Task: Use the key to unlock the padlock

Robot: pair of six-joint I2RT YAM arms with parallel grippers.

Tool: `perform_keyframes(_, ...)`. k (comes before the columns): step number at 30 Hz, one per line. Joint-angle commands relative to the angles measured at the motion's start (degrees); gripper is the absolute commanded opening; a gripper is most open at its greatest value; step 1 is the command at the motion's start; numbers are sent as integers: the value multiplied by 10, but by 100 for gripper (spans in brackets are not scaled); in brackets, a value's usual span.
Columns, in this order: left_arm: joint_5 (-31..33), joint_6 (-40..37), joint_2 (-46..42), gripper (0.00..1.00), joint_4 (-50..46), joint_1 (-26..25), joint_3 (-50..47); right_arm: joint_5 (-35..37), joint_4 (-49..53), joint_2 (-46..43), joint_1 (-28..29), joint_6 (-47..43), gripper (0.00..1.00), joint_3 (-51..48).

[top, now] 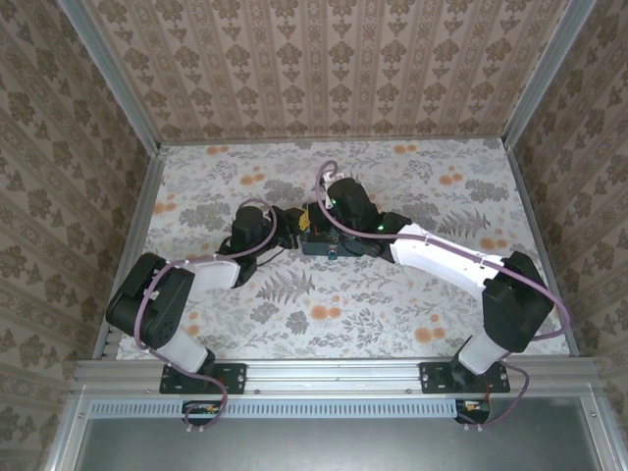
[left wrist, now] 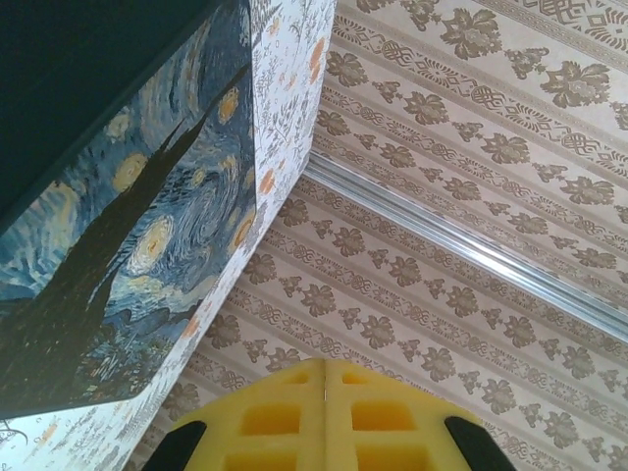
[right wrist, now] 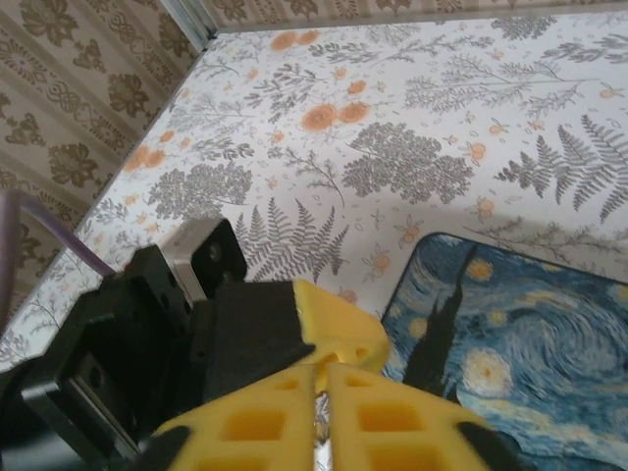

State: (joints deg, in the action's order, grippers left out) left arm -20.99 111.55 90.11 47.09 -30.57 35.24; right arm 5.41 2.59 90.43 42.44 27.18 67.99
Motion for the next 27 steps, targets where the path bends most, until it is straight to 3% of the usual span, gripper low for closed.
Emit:
perform_keyframes(1, -12, -87, -4, 0, -21, 11, 21, 8, -19, -50, -12, 22, 37, -42)
perform_keyframes(3, -24, -157, -14, 0, -56, 19, 41, 5, -27, -76, -23, 34, 46, -77)
perform_keyframes(9, -79, -419, -43, 0, -210, 27, 134, -104, -71, -121, -72, 72, 48, -141)
perform_keyframes(14, -83, -585, -58, 0, -275, 18, 173, -239, -211, -97, -115, 154, 49, -181)
perform_keyframes(22, -72, -584, -41, 0, -167, 0, 160, -342, -453, -16, -144, 291, 49, -189)
perform_keyframes(27, -53, -557, -30, 0, -117, -16, 157, -344, -516, 20, -148, 333, 46, -191)
